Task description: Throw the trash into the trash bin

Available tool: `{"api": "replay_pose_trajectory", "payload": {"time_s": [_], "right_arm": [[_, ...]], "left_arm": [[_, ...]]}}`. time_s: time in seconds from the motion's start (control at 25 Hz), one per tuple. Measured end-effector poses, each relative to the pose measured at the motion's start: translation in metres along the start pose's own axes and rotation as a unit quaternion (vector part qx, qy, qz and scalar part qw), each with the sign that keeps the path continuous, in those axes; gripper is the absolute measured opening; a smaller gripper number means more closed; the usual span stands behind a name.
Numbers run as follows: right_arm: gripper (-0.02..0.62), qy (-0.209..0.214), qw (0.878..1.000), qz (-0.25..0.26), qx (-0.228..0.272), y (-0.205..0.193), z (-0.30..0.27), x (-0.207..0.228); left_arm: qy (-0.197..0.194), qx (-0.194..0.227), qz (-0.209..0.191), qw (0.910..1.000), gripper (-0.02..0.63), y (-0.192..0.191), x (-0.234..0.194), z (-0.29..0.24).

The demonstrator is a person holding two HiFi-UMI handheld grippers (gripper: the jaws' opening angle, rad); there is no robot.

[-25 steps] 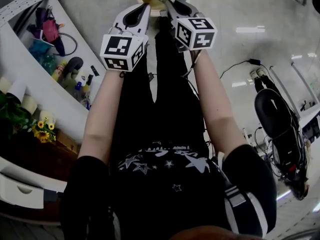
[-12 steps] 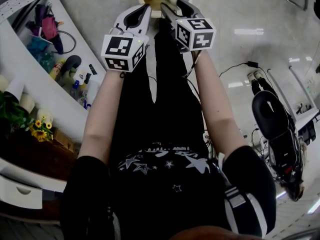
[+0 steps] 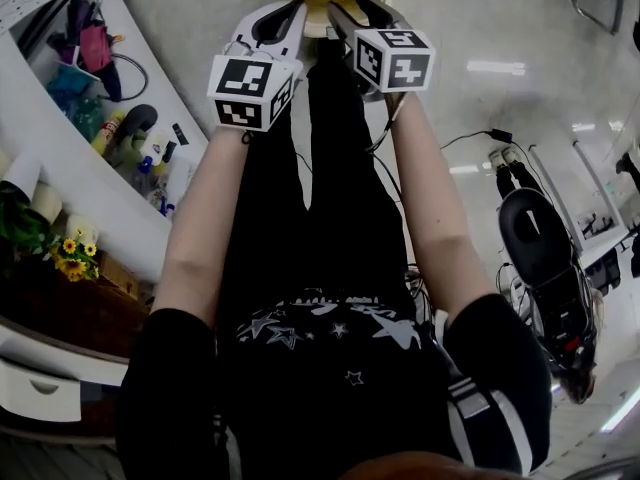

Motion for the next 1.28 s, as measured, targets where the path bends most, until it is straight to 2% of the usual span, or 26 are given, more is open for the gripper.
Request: {"api": "replay_pose_trajectory", "payload": {"time_s": [0.56,0.92,1.04,1.16,1.28], "right_arm": [[0.206,0.009,1.000,0.014,-0.007,0.014,0.012,0.000],[0.202,0.023,0.999,0.045,0.014,0.042,0.061,0.000],[0.133,0.020,0.998,0.053,0.012,0.039,0.082,-0.008],[0.121,0.035,0.997,0.075,0.010,0.042,0.097,-0.025],[0.100,0.038,0.994,0.100,0.018,0.044,0.121,-0.052]], "left_arm": [[0.010,0.001,0.009,0.9999,0.011,0.011,-0.001,-0.003],[0.018,0.017,-0.023,0.9994,0.011,0.035,0.029,0.013],[0.036,0.027,-0.006,0.9990,0.011,0.036,0.041,0.036],[0.047,0.054,0.013,0.9973,0.009,0.048,0.050,0.063],[0.050,0.079,0.009,0.9956,0.011,0.055,0.059,0.091]]}}
Point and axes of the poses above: the fingertips, and each gripper's own axes: z backward along the fingers, x to its right, y out of its top, the point moved 8 cm from there along z, backward along the fingers, and after that the axes turned 9 degrees about -x, right-handed, at the moved point
